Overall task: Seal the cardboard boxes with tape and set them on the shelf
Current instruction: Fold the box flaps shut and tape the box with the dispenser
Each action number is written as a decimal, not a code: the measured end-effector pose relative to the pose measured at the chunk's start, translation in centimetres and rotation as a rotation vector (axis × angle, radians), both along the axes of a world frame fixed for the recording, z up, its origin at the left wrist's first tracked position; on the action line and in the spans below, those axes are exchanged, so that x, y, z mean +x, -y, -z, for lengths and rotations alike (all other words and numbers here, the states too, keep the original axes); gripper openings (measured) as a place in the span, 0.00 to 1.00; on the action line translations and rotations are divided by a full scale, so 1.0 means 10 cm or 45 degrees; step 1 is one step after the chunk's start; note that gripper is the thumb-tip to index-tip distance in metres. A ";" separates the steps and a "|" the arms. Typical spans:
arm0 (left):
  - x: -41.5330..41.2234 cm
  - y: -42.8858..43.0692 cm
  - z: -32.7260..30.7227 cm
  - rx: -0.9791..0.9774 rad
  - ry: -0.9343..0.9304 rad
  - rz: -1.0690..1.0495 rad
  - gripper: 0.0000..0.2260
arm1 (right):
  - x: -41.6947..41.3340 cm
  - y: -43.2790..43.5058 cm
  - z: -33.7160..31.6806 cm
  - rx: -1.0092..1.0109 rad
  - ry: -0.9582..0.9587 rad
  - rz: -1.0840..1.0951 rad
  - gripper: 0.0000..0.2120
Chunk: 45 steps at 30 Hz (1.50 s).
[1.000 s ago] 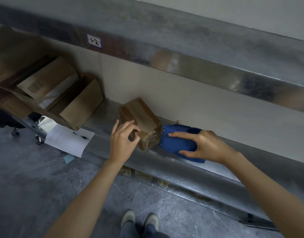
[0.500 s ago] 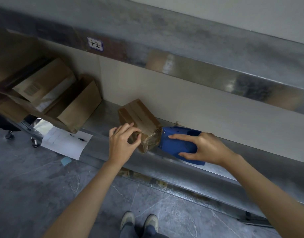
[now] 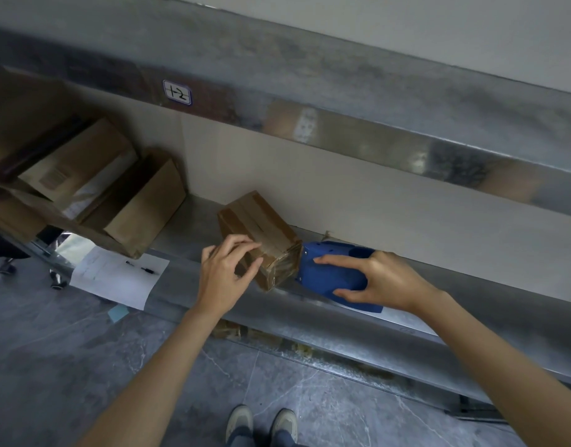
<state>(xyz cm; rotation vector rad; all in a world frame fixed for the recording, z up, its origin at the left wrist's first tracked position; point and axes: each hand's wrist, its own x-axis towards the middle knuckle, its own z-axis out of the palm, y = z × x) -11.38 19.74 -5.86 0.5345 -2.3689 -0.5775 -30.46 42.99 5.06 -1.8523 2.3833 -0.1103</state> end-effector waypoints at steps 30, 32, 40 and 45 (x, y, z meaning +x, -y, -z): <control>0.21 0.19 0.00 0.156 0.105 0.170 0.30 | 0.22 0.34 -0.13 -0.028 -0.079 -0.216 0.29; 0.23 0.23 -0.01 0.262 0.068 0.219 0.30 | 0.24 0.40 -0.12 -0.025 -0.087 -0.242 0.29; 0.23 0.24 -0.02 0.411 -0.001 0.281 0.27 | 0.08 0.38 -0.10 0.014 -0.033 -0.238 0.28; 0.22 0.23 -0.03 0.440 -0.020 0.301 0.27 | -0.01 0.33 -0.13 0.007 -0.018 -0.264 0.28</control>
